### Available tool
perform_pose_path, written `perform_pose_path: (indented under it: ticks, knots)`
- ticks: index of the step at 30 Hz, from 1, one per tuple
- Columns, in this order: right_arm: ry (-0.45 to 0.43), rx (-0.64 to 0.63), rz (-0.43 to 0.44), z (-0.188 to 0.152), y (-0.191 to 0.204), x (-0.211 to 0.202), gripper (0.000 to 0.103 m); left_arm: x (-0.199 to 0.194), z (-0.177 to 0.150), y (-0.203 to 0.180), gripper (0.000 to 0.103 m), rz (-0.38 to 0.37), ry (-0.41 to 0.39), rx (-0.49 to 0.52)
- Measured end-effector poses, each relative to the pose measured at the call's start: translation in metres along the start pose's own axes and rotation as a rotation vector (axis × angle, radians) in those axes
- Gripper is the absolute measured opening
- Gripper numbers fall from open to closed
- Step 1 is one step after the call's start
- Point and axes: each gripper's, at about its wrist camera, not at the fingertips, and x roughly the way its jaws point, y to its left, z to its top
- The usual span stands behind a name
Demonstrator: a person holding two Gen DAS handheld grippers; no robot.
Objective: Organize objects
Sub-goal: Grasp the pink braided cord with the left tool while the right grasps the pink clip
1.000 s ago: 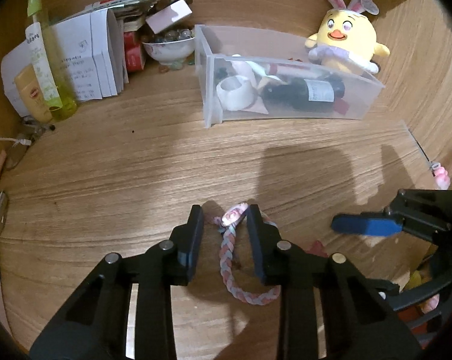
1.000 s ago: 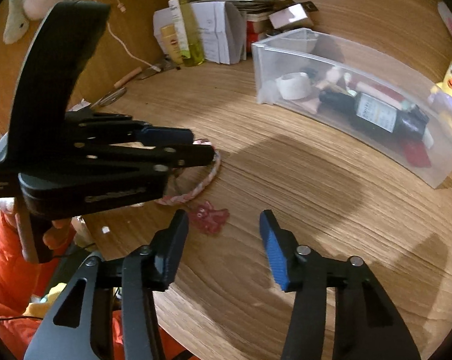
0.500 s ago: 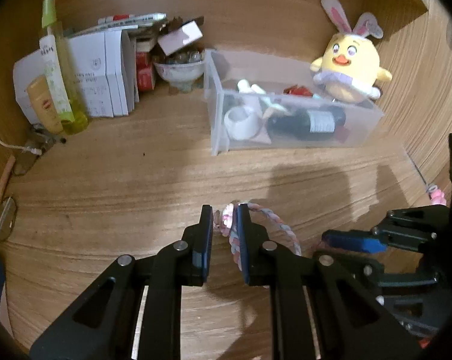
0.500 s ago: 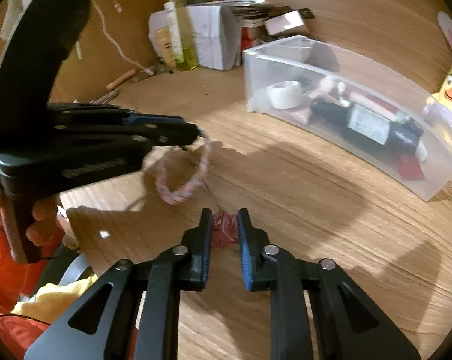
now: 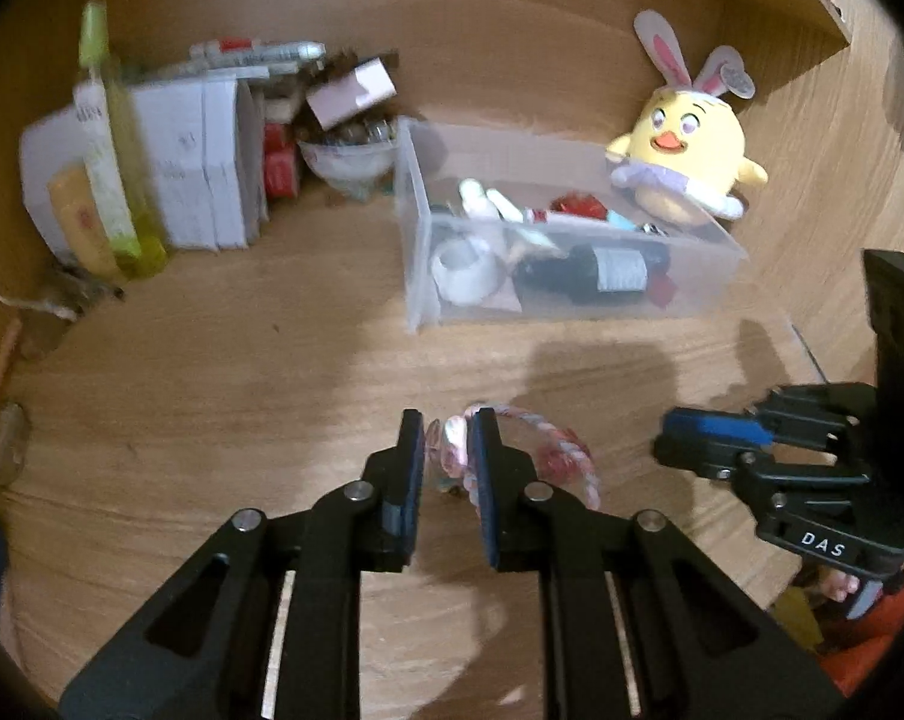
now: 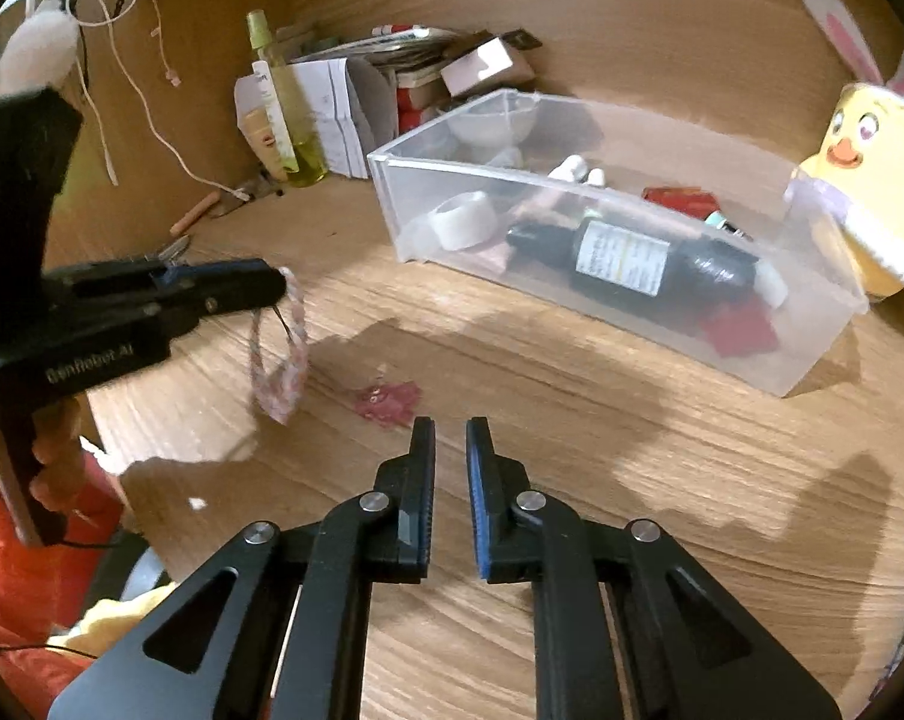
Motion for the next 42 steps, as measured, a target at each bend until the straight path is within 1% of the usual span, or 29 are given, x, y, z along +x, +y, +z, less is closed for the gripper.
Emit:
perform_pose_path:
  ticks: [1, 2, 3, 4, 5, 6, 8, 10, 12, 14, 16, 18, 19, 21, 26, 27, 31, 32, 33, 34, 35, 36, 38, 40, 42]
  knots:
    - [0.013, -0.004, 0.021, 0.001, 0.000, 0.003, 0.019, 0.002, -0.003, 0.002, 0.015, -0.012, 0.010, -0.007]
    - [0.015, -0.013, 0.024, 0.001, 0.002, 0.004, 0.028, 0.002, -0.006, 0.003, 0.016, -0.013, 0.018, -0.006]
    - [0.015, -0.026, 0.014, 0.002, 0.005, 0.006, 0.035, 0.003, -0.009, 0.004, 0.021, -0.006, 0.025, 0.000]
    - [0.012, -0.049, -0.001, 0.002, 0.009, 0.009, 0.037, 0.003, -0.013, 0.006, 0.025, 0.007, 0.029, 0.008]
    - [0.013, -0.065, -0.008, 0.003, 0.011, 0.011, 0.039, 0.002, -0.015, 0.007, 0.033, 0.014, 0.030, 0.010]
    - [0.015, -0.081, -0.013, 0.003, 0.014, 0.013, 0.039, 0.001, -0.018, 0.009, 0.039, 0.021, 0.032, 0.010]
    - [0.018, -0.111, -0.028, 0.005, 0.020, 0.020, 0.039, -0.002, -0.023, 0.012, 0.043, 0.020, 0.036, 0.008]
    - [0.031, -0.131, -0.045, 0.007, 0.022, 0.027, 0.039, -0.006, -0.027, 0.014, 0.046, 0.001, 0.041, 0.005]
    - [0.051, -0.134, -0.037, 0.008, 0.023, 0.034, 0.039, -0.009, -0.030, 0.011, 0.053, -0.012, 0.038, 0.016]
    - [0.061, -0.139, -0.038, 0.010, 0.025, 0.041, 0.039, -0.009, -0.032, 0.007, 0.058, -0.026, 0.042, 0.030]
    - [0.061, -0.150, -0.046, 0.011, 0.028, 0.045, 0.039, -0.005, -0.034, -0.001, 0.058, -0.042, 0.062, 0.051]
    - [0.071, -0.153, -0.042, 0.013, 0.028, 0.049, 0.037, -0.001, -0.035, -0.009, 0.059, -0.042, 0.073, 0.074]
    - [0.068, -0.146, -0.029, 0.014, 0.027, 0.050, 0.035, 0.000, -0.035, -0.013, 0.059, -0.038, 0.073, 0.090]
    - [0.066, -0.147, -0.024, 0.016, 0.026, 0.051, 0.025, 0.003, -0.035, -0.017, 0.059, -0.035, 0.074, 0.110]
    - [0.061, -0.147, -0.015, 0.018, 0.027, 0.051, 0.024, 0.019, -0.031, -0.024, 0.058, -0.054, 0.111, 0.121]
    - [0.055, -0.150, -0.023, 0.018, 0.027, 0.050, 0.021, 0.020, -0.030, -0.025, 0.059, -0.044, 0.104, 0.127]
    - [0.044, -0.136, -0.015, 0.021, 0.024, 0.046, 0.019, 0.026, -0.029, -0.034, 0.059, 0.004, 0.105, 0.170]
    - [0.041, -0.136, -0.023, 0.022, 0.023, 0.045, 0.019, 0.027, -0.029, -0.035, 0.057, 0.020, 0.103, 0.181]
    - [0.037, -0.133, -0.035, 0.022, 0.021, 0.043, 0.019, 0.028, -0.029, -0.037, 0.048, 0.037, 0.099, 0.192]
    - [0.033, -0.129, -0.041, 0.023, 0.020, 0.042, 0.019, 0.028, -0.028, -0.036, 0.044, 0.036, 0.095, 0.190]
    - [0.029, -0.125, -0.048, 0.023, 0.017, 0.039, 0.019, 0.028, -0.027, -0.035, 0.033, 0.036, 0.095, 0.185]
    - [0.023, -0.116, -0.055, 0.023, 0.014, 0.036, 0.019, 0.028, -0.026, -0.033, 0.020, 0.045, 0.092, 0.178]
    - [0.013, -0.102, -0.068, 0.023, 0.007, 0.031, 0.019, 0.028, -0.023, -0.027, 0.013, 0.051, 0.090, 0.154]
    - [0.004, -0.084, -0.078, 0.022, -0.002, 0.025, 0.019, 0.028, -0.022, -0.019, 0.011, 0.024, 0.093, 0.114]
    - [-0.002, -0.068, -0.080, 0.022, -0.009, 0.021, 0.019, 0.026, -0.021, -0.019, 0.008, 0.037, 0.085, 0.106]
